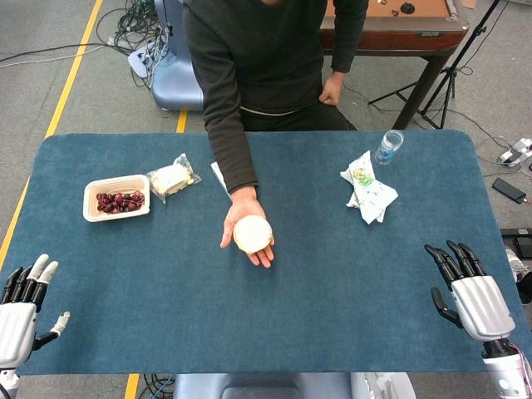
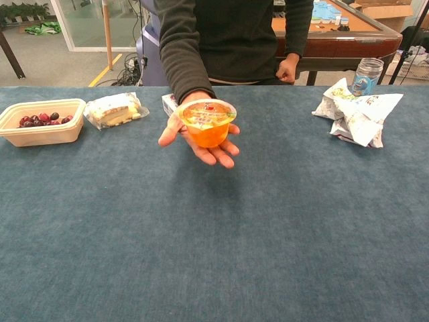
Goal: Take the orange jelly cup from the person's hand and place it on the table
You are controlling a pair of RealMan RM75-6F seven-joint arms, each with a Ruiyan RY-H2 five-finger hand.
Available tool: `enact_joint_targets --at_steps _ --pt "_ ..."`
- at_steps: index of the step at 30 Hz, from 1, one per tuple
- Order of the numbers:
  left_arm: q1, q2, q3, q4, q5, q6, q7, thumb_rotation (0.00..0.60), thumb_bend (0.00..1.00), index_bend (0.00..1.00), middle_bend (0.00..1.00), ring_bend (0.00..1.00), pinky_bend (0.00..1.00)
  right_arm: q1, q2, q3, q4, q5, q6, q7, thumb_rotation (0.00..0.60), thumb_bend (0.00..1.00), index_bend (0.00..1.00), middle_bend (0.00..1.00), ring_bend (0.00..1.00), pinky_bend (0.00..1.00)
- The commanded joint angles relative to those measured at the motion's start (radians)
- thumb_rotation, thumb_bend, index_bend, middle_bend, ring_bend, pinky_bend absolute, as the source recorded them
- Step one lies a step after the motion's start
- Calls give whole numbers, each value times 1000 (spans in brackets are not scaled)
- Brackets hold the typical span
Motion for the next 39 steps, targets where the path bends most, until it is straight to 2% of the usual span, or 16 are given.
enact_joint_targets --at_steps 1,13,19,23,28,35,39 --pt "-1 0 2 0 0 -3 1 600 300 52 0 0 0 0 0 -2 -1 -1 -2 0 600 510 66 167 3 73" --pt "0 -1 1 -1 1 -1 1 600 300 52 0 0 0 1 9 -10 -12 -17 -8 6 600 510 66 167 3 74" --pt "0 -2 1 1 1 -2 0 600 300 52 0 0 0 48 27 -9 -52 -43 -74 -3 600 510 66 167 3 73" --pt "-1 -2 1 0 3 -1 0 600 300 52 0 0 0 108 35 11 -91 -57 -143 -28 600 506 66 164 3 73" --pt "1 -3 3 0 3 0 0 600 300 52 0 0 0 219 30 60 -147 -22 -288 -71 600 429 66 150 3 74" --pt "7 0 4 -2 6 10 2 600 300 53 0 0 0 403 -48 158 -159 131 -514 -114 600 279 66 82 0 73" --pt "9 1 5 -3 6 12 2 600 300 53 0 0 0 497 -107 199 -144 219 -615 -157 600 252 39 41 0 73"
